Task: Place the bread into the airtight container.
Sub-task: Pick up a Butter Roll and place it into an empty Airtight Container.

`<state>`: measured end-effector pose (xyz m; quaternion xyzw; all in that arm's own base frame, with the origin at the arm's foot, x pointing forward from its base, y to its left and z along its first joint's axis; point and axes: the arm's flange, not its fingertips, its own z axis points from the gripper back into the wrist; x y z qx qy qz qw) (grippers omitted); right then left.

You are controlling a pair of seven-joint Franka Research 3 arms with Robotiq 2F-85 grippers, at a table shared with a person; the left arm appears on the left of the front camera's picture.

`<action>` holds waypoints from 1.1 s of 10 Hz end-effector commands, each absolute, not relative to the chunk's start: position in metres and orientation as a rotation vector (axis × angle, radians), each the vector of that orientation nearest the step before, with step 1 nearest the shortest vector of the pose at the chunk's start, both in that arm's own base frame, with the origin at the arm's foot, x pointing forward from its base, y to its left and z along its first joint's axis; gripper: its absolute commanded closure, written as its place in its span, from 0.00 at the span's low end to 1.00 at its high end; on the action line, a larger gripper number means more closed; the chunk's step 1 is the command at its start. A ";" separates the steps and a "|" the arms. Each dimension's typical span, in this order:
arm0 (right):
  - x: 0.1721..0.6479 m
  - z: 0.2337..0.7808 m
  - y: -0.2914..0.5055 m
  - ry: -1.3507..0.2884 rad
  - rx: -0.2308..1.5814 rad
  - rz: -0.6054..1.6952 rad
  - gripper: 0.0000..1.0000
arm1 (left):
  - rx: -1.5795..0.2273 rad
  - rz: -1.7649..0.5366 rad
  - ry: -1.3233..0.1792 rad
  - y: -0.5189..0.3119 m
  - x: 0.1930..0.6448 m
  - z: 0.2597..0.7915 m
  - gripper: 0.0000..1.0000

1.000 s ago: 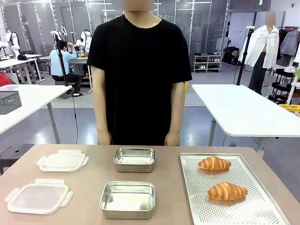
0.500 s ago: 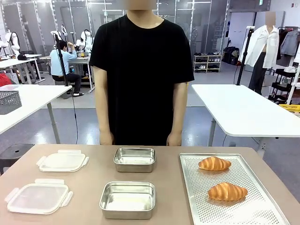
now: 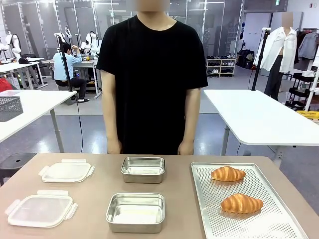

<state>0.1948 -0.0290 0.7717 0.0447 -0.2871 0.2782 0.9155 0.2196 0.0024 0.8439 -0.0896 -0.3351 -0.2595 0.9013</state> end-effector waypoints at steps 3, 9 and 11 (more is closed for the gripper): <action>0.195 0.772 -0.029 -0.591 0.092 0.573 0.00 | -0.178 -0.543 -0.692 0.001 0.219 0.847 0.00; 0.213 0.751 -0.009 -0.451 -0.169 1.442 0.00 | -0.178 -0.543 -0.692 0.001 0.219 0.847 0.00; 0.227 0.729 0.008 -0.393 -0.232 1.557 0.00 | -0.178 -0.543 -0.692 0.001 0.219 0.847 0.00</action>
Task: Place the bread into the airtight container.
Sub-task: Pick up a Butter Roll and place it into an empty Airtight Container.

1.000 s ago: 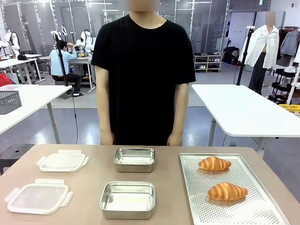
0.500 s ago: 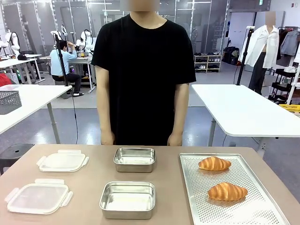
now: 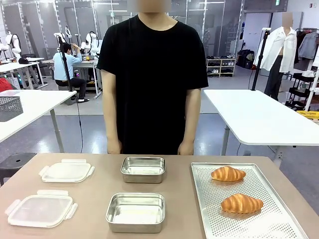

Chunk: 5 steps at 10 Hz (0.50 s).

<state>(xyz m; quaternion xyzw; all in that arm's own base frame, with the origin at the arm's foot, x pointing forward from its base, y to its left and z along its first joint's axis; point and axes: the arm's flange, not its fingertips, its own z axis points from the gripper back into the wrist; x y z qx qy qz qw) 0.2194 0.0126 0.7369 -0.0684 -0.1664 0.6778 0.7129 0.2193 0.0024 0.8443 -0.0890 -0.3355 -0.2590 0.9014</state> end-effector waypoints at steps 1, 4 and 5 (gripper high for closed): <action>0.240 0.714 0.022 -0.373 -0.253 1.587 0.00 | -0.178 -0.543 -0.692 0.001 0.219 0.847 0.00; 0.297 0.624 0.061 -0.260 -0.176 1.610 0.00 | -0.178 -0.543 -0.692 0.001 0.219 0.847 0.00; 0.307 0.596 0.064 -0.236 -0.143 1.605 0.00 | -0.178 -0.543 -0.692 0.001 0.219 0.847 0.00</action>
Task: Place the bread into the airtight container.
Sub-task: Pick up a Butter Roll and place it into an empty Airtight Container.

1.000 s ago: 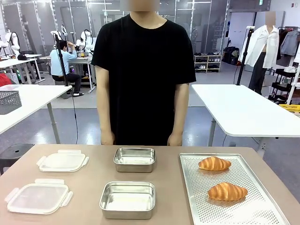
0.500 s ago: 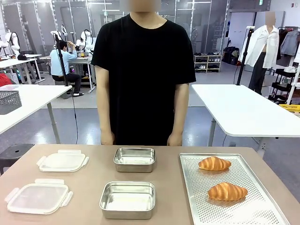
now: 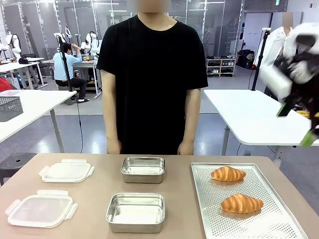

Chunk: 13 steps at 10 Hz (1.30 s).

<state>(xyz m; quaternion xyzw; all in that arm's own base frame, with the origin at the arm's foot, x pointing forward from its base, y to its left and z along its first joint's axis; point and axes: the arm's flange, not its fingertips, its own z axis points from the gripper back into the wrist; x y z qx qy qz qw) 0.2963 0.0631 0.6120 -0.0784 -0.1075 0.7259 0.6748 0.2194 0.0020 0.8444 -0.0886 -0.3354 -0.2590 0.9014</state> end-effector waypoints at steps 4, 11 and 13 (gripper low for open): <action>0.340 0.514 0.075 -0.212 -0.126 1.558 0.00 | -0.178 -0.543 -0.692 0.001 0.219 0.847 0.00; 0.346 0.499 0.070 -0.192 -0.121 1.556 0.00 | -0.178 -0.543 -0.692 0.001 0.219 0.847 0.00; 0.348 0.497 0.071 -0.193 -0.127 1.533 0.00 | -0.178 -0.543 -0.692 0.001 0.219 0.847 0.00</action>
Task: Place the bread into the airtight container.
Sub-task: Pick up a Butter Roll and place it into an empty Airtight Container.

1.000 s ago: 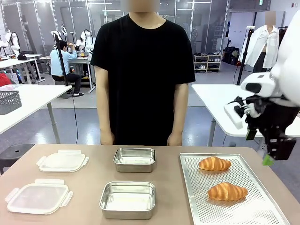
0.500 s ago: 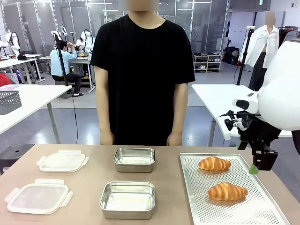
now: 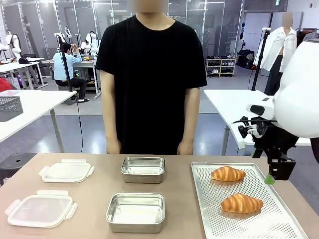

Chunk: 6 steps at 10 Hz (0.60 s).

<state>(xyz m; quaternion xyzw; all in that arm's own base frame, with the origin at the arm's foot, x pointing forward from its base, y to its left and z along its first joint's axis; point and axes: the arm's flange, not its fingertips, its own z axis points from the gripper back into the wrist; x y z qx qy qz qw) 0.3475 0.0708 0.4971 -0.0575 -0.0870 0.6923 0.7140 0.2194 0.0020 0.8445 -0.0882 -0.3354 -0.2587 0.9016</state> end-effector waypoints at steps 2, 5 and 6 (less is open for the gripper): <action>0.386 0.459 0.067 -0.261 -0.111 1.499 0.00 | -0.178 -0.543 -0.692 0.001 0.219 0.847 0.00; 0.405 0.418 0.065 -0.185 -0.094 1.541 0.00 | -0.178 -0.543 -0.692 0.001 0.219 0.847 0.00; 0.410 0.407 0.065 -0.171 -0.089 1.555 0.00 | -0.178 -0.543 -0.692 0.001 0.219 0.847 0.00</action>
